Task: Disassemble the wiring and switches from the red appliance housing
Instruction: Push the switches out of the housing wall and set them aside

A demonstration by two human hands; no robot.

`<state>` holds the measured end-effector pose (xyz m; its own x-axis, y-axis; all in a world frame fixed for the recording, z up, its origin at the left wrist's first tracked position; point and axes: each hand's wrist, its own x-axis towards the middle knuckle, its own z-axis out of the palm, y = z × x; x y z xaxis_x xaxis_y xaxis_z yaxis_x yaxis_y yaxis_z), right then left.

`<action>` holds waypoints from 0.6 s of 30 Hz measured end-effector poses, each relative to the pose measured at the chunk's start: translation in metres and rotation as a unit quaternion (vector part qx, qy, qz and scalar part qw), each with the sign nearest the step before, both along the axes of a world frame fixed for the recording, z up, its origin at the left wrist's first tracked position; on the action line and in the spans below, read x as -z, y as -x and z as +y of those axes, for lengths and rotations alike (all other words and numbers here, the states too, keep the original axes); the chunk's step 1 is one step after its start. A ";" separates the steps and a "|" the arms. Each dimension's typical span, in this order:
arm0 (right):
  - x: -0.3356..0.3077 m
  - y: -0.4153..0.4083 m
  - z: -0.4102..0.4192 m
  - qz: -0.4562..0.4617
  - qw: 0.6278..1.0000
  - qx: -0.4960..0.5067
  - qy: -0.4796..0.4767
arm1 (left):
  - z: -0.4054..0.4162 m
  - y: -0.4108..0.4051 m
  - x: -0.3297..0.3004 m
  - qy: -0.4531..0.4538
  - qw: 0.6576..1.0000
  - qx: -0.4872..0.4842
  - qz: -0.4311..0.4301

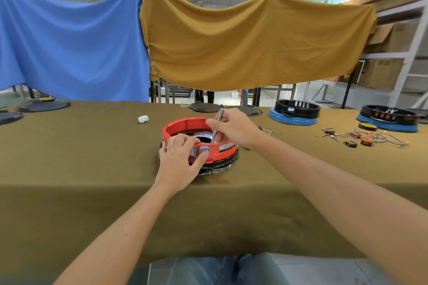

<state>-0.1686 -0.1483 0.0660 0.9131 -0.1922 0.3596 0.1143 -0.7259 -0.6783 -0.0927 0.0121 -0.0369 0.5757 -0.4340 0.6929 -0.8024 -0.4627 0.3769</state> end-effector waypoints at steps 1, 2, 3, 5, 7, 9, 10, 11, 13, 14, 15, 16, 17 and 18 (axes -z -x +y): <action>0.001 -0.001 0.001 0.003 1.000 -0.008 0.012 | 0.000 0.000 0.000 0.000 1.000 0.000 -0.001; 0.002 -0.002 0.002 0.003 1.000 -0.014 0.019 | 0.000 0.001 -0.001 -0.001 1.000 0.000 -0.001; 0.003 -0.002 0.003 0.002 1.000 -0.017 0.019 | 0.000 0.001 -0.001 -0.002 1.000 0.000 -0.002; 0.004 -0.002 0.001 0.005 1.000 -0.021 -0.006 | 0.000 0.001 -0.001 -0.004 1.000 -0.002 -0.002; 0.005 -0.002 -0.001 0.021 0.998 -0.026 -0.049 | 0.000 0.001 -0.001 -0.005 1.000 -0.001 -0.002; 0.003 -0.005 -0.001 0.041 0.996 -0.024 -0.072 | 0.000 0.001 -0.001 -0.007 1.000 0.000 0.000; 0.001 -0.006 -0.001 0.052 0.996 -0.022 -0.075 | 0.000 0.001 -0.001 -0.008 1.000 -0.001 0.000; -0.001 -0.008 0.000 0.064 0.995 -0.018 -0.078 | 0.000 0.001 -0.001 -0.008 1.000 -0.002 0.001; -0.006 -0.010 0.002 0.087 0.993 -0.012 -0.080 | 0.000 0.001 -0.001 -0.009 1.000 -0.003 0.001; -0.007 -0.010 0.002 0.093 0.993 -0.009 -0.077 | 0.000 0.002 -0.001 -0.009 1.000 -0.002 0.002; -0.008 -0.010 0.003 0.093 0.993 -0.007 -0.072 | 0.000 0.002 -0.001 -0.009 1.000 -0.002 0.002; -0.007 -0.010 0.004 0.086 0.994 -0.003 -0.068 | 0.000 0.002 -0.001 -0.008 1.000 -0.002 0.001; -0.005 -0.009 0.005 0.071 0.995 0.001 -0.066 | 0.000 0.002 -0.002 -0.006 1.000 -0.002 0.000; -0.003 -0.009 0.006 0.051 0.996 0.007 -0.066 | 0.000 0.002 -0.002 -0.004 1.000 -0.002 0.000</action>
